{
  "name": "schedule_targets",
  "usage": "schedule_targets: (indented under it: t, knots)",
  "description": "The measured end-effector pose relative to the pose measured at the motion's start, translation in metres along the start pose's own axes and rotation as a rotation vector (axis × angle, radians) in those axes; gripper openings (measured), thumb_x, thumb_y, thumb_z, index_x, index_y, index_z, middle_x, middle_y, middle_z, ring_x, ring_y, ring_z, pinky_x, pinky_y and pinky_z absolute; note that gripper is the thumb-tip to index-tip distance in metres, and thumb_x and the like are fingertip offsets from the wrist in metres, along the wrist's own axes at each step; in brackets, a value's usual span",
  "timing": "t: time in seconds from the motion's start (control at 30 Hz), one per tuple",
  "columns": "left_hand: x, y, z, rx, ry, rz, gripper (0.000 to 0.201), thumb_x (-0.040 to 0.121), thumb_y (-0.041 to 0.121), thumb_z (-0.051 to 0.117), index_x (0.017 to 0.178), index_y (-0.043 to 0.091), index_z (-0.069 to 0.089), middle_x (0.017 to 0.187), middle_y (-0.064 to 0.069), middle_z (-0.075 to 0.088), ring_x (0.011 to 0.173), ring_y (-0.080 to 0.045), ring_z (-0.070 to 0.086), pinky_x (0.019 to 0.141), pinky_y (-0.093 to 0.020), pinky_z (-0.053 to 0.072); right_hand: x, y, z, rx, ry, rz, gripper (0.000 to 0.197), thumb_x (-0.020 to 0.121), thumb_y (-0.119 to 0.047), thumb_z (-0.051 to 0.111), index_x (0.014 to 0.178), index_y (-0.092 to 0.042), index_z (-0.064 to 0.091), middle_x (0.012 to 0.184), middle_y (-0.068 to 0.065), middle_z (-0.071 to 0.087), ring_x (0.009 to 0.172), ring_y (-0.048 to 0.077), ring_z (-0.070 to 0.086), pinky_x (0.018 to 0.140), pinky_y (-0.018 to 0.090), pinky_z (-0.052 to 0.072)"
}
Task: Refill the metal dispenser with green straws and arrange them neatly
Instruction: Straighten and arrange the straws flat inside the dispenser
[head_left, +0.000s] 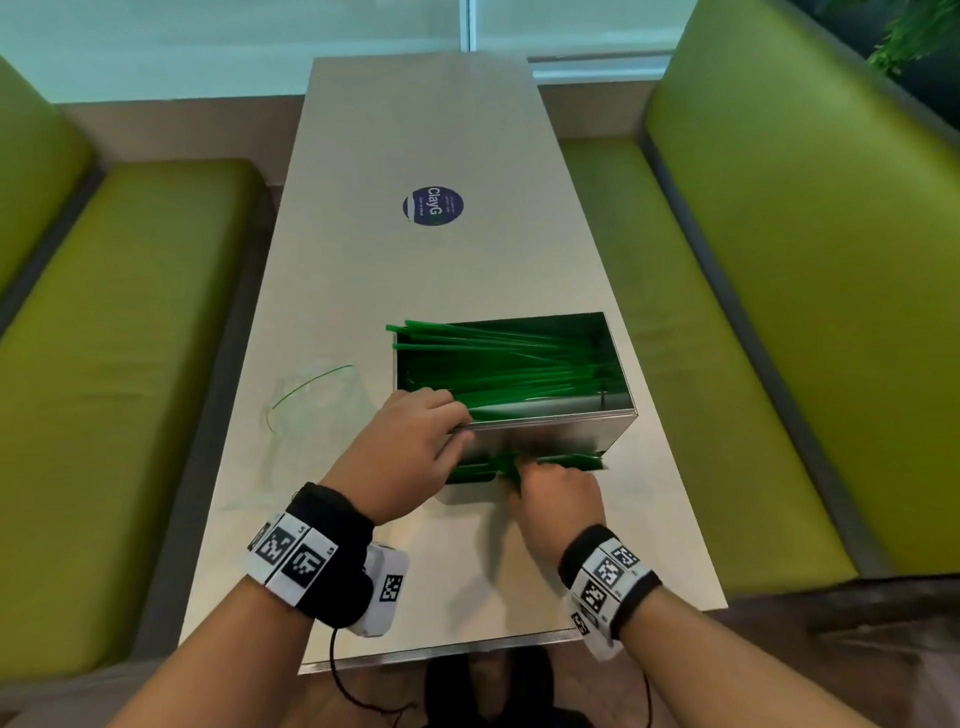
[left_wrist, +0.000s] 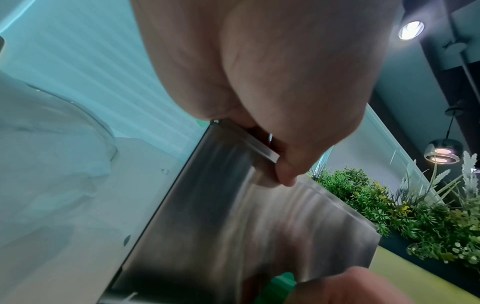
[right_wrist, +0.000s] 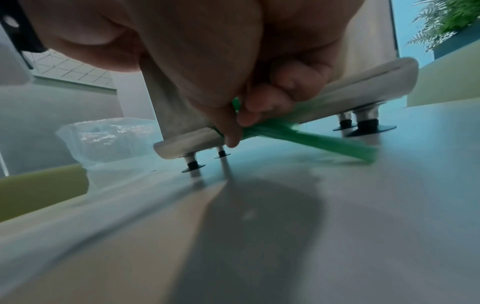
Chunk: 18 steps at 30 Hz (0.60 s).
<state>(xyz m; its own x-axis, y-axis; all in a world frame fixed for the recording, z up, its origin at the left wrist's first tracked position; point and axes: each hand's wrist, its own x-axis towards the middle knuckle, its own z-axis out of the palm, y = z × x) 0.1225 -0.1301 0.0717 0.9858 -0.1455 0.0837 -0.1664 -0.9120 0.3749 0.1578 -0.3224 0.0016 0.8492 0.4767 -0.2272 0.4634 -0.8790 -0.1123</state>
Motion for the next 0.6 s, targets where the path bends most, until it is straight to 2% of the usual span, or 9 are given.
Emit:
schedule_targets:
  t: [0.1,0.23,0.3,0.4,0.5,0.6]
  knots:
    - [0.000,0.001,-0.001,0.013,-0.007,-0.002,0.034,0.093,0.037,0.038,0.087,0.018,0.066,0.082,0.005,0.059,0.079,-0.017,0.055,0.076,-0.037,0.045,-0.005,0.001,0.001,0.031,0.006,0.001,0.031,0.102,-0.038,0.038,0.110,-0.023,0.064,0.100,0.004,0.074,0.090,0.029,0.071,0.072,0.032,0.048]
    - [0.000,0.000,0.001,0.037,-0.016,0.001,0.034,0.095,0.037,0.036,0.086,0.019,0.064,0.080,0.006,0.056,0.077,-0.016,0.052,0.076,-0.035,0.043,-0.017,0.009,-0.001,0.025,0.000,0.028,0.032,0.102,-0.042,0.034,0.105,-0.023,0.060,0.093,0.002,0.073,0.086,0.027,0.070,0.068,0.033,0.041]
    - [0.001,0.000,0.001,0.042,-0.011,0.003,0.034,0.095,0.036,0.036,0.085,0.019,0.063,0.079,0.006,0.055,0.076,-0.016,0.051,0.075,-0.035,0.043,-0.022,0.014,-0.002,0.039,-0.009,0.036,0.031,0.102,-0.041,0.034,0.105,-0.023,0.059,0.093,0.001,0.073,0.085,0.026,0.070,0.069,0.032,0.045]
    - [0.002,0.000,0.001,0.036,-0.017,0.004,0.032,0.095,0.036,0.037,0.086,0.019,0.063,0.080,0.007,0.055,0.076,-0.016,0.051,0.076,-0.036,0.044,-0.034,0.026,-0.001,0.046,-0.051,0.039,0.030,0.102,-0.041,0.034,0.107,-0.024,0.059,0.092,-0.001,0.071,0.081,0.024,0.068,0.068,0.032,0.047]
    - [0.001,-0.001,0.000,0.005,-0.009,-0.002,0.028,0.095,0.035,0.043,0.092,0.020,0.066,0.085,0.007,0.057,0.081,-0.016,0.053,0.079,-0.035,0.044,-0.052,0.048,-0.003,-0.017,-0.098,0.047,0.031,0.101,-0.042,0.036,0.106,-0.025,0.060,0.094,0.000,0.070,0.084,0.025,0.068,0.063,0.033,0.040]
    - [0.001,-0.001,0.001,0.008,-0.016,-0.006,0.035,0.095,0.043,0.038,0.094,0.022,0.066,0.086,0.009,0.056,0.082,-0.013,0.051,0.080,-0.032,0.041,-0.074,0.075,-0.014,-0.106,-0.175,0.025,0.032,0.099,-0.045,0.037,0.106,-0.026,0.062,0.094,0.000,0.069,0.081,0.023,0.065,0.063,0.033,0.039]
